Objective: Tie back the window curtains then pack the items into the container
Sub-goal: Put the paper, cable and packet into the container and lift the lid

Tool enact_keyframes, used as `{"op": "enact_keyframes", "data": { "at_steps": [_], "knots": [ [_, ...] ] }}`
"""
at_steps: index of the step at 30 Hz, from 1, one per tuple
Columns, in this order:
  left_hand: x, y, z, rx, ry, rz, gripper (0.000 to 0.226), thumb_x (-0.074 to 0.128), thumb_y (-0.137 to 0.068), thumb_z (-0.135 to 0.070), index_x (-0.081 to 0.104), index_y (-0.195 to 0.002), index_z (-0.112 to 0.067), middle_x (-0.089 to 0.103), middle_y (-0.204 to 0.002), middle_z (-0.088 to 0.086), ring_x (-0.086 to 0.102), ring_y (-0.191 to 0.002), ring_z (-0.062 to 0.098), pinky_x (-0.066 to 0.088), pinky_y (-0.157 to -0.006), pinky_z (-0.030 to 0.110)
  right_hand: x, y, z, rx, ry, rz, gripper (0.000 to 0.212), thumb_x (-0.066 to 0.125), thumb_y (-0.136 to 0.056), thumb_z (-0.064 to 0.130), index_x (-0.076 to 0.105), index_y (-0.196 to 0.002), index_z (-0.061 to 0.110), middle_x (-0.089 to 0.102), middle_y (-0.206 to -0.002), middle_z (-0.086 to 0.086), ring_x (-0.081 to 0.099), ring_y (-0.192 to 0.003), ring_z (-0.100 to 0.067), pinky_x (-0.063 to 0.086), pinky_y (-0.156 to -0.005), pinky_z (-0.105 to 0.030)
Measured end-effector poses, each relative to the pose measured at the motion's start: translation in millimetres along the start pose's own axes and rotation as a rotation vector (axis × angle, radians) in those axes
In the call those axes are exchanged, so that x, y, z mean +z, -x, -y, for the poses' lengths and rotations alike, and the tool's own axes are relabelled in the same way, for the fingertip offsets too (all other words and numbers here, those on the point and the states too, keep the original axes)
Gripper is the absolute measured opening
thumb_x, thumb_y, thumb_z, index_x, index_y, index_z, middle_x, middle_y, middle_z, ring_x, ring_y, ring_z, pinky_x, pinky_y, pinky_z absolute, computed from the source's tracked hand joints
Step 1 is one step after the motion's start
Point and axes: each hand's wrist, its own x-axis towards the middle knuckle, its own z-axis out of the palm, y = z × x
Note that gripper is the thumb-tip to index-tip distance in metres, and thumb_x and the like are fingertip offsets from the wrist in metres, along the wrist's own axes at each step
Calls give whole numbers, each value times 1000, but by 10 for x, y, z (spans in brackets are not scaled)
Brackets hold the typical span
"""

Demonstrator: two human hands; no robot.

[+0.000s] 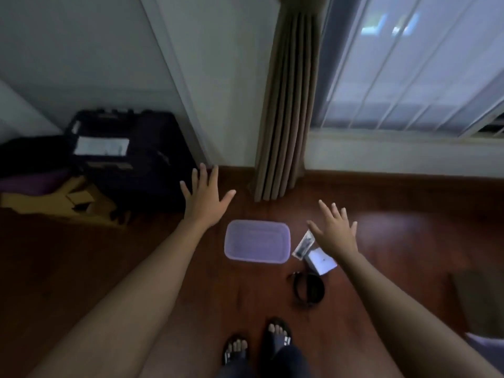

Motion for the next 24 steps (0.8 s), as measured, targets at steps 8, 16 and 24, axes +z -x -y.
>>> {"op": "enact_keyframes", "data": {
  "at_steps": [8, 16, 24],
  "knots": [
    [2790, -540, 720, -48, 36, 96, 78, 39, -95, -58, 3, -154, -22, -5, -162, 9, -6, -149, 27, -3, -116, 56, 2432, -1060, -808, -24, 25, 38, 75, 46, -94, 55, 15, -155, 25, 19, -161, -9, 9, -149, -29, 9, -117, -56],
    [4673, -1209, 1327, -86, 77, 98, 81, 39, -94, -57, 6, -154, -14, -1, -162, 10, -1, -149, 27, 2, -117, 52, 3928, -1958, -1412, -63, -53, 24, 84, 51, -94, 52, 12, -155, 10, 17, -162, -9, 13, -149, -25, 16, -119, -43],
    [5475, -1532, 1630, -216, 386, -15, 74, 38, -98, -50, 8, -154, -12, 3, -162, 10, 9, -148, 29, 18, -118, 46, 4485, -2240, -1386, -12, -342, -48, 70, 47, -98, 47, 20, -153, 13, 41, -151, -10, 42, -136, -31, 35, -106, -41]
  ]
}}
